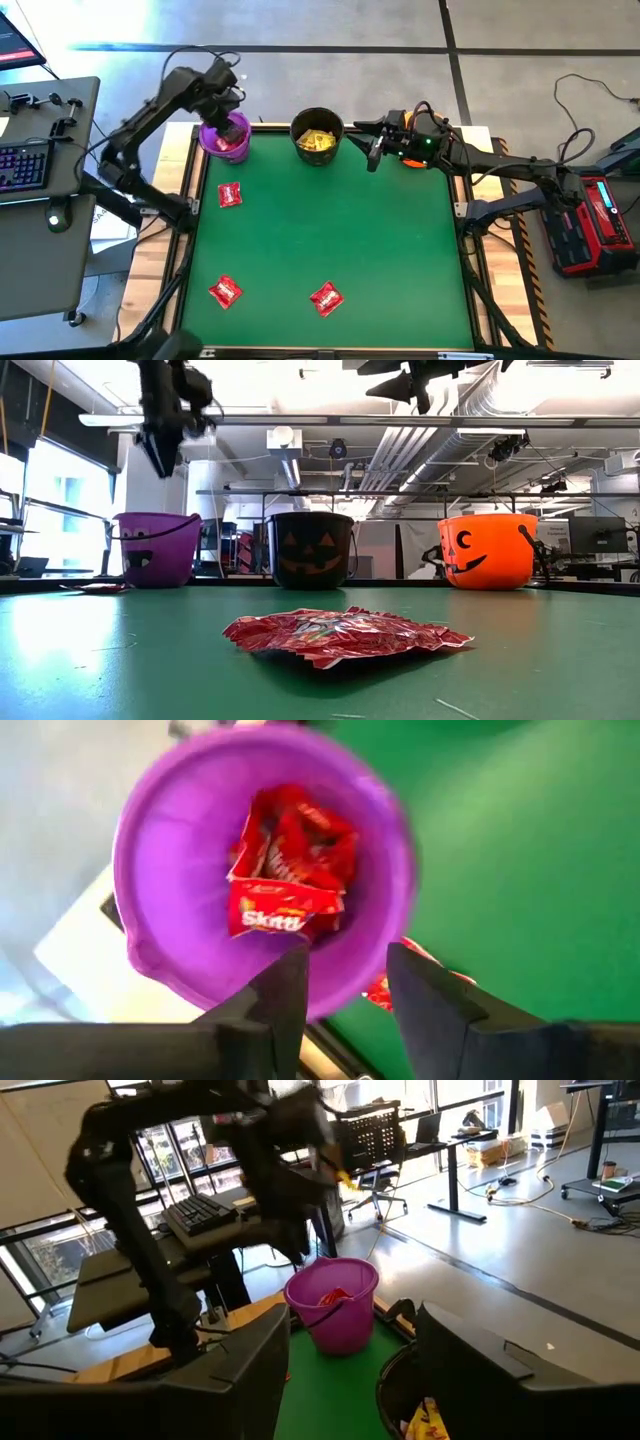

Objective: Sort candy by brand, put in halloween buckets
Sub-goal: Put the red candy pack into the violet bucket

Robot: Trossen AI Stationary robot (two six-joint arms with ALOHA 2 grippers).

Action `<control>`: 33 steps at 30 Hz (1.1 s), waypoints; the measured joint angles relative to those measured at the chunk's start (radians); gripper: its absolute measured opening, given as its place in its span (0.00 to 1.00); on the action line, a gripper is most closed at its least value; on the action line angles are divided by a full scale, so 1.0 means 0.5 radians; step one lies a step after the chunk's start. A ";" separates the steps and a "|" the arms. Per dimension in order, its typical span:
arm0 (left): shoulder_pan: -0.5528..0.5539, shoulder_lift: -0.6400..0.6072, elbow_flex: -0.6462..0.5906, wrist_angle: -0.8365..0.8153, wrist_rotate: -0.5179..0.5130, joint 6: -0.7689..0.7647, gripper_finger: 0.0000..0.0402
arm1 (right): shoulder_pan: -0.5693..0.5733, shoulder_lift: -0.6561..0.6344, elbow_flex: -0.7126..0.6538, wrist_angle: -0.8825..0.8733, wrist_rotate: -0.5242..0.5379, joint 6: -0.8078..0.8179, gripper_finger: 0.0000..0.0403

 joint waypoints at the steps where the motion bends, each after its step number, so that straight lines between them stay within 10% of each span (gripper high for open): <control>1: -0.037 -0.056 0.000 -0.005 0.010 0.025 0.33 | 0.000 0.000 0.000 0.000 0.001 -0.001 0.51; 21: -0.849 -0.960 -0.986 -0.018 0.205 -0.177 0.35 | 0.000 0.001 0.000 0.000 0.000 -0.031 0.51; 33: -1.122 -0.867 -1.245 0.439 0.208 -0.576 0.48 | 0.000 0.001 0.000 0.000 0.001 -0.030 0.51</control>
